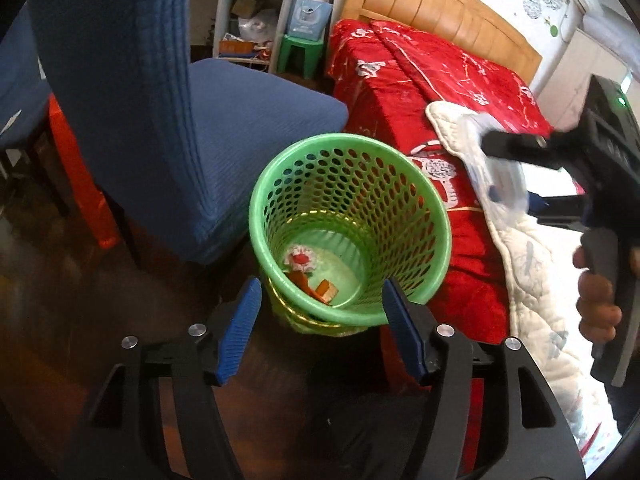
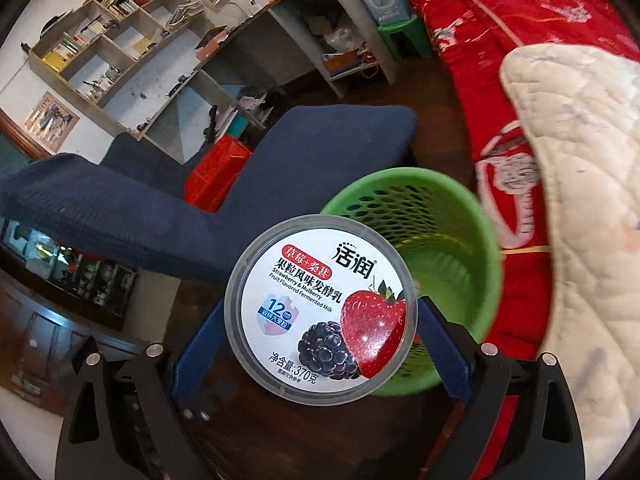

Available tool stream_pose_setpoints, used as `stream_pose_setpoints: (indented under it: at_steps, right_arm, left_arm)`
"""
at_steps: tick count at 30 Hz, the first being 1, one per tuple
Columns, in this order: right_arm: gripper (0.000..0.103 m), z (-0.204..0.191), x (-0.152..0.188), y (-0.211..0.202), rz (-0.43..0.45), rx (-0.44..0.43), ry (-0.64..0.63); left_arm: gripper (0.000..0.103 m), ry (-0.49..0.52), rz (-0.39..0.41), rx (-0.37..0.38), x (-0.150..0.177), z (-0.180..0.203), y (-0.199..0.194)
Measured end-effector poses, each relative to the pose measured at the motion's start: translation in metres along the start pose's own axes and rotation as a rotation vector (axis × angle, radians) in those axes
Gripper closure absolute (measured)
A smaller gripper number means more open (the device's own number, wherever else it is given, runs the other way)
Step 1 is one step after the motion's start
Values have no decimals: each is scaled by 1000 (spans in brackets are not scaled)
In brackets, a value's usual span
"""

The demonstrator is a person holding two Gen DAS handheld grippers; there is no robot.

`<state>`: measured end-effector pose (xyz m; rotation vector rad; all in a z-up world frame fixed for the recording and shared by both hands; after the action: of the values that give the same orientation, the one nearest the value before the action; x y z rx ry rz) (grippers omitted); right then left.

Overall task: Collect trash
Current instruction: 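Drop the orange wrapper and yogurt tub into the green wastebasket, then return both tools to the bed and grasp a clear plastic lid with the right tool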

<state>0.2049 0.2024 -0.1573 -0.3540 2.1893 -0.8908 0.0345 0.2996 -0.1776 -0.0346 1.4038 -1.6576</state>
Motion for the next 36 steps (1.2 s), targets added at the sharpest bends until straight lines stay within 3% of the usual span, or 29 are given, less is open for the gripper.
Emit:
stream_pose_setpoints:
  at_steps: [7,13,16,27,29,36]
  right_arm:
    - [10,-1,-4,-3,28,-12,30]
    - [10,11,5,-31,43,34,35]
    - [10,20,18,-62,60,147,-9]
    - [11,86,85,-179,121,409,-22]
    - [16,103,97,-202,123,451,-4]
    - [19,167,133,-270,138,609,69]
  left_arm:
    - [34,6,3,6,5,5,0]
    - [34,21,10,14,5,15,-7]
    - [34,39,13,21,6,24,-10]
    - [34,130,-13,105,20,91,-11]
    - [34,158,-12,117,22,107,-11]
    - [34,233,-42,173,38,158,-11]
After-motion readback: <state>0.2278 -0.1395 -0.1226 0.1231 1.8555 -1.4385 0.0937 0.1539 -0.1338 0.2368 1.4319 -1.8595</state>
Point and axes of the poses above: each gripper's, at about its wrist camera, not at the fingertips, and y roughly the way its jaws point, z to its right, x to its underside, the point moved 7 cm from there along y, roughly the way its jaws point, and after that the axes turned 10 degrees about -y, right-handed, at the moved point
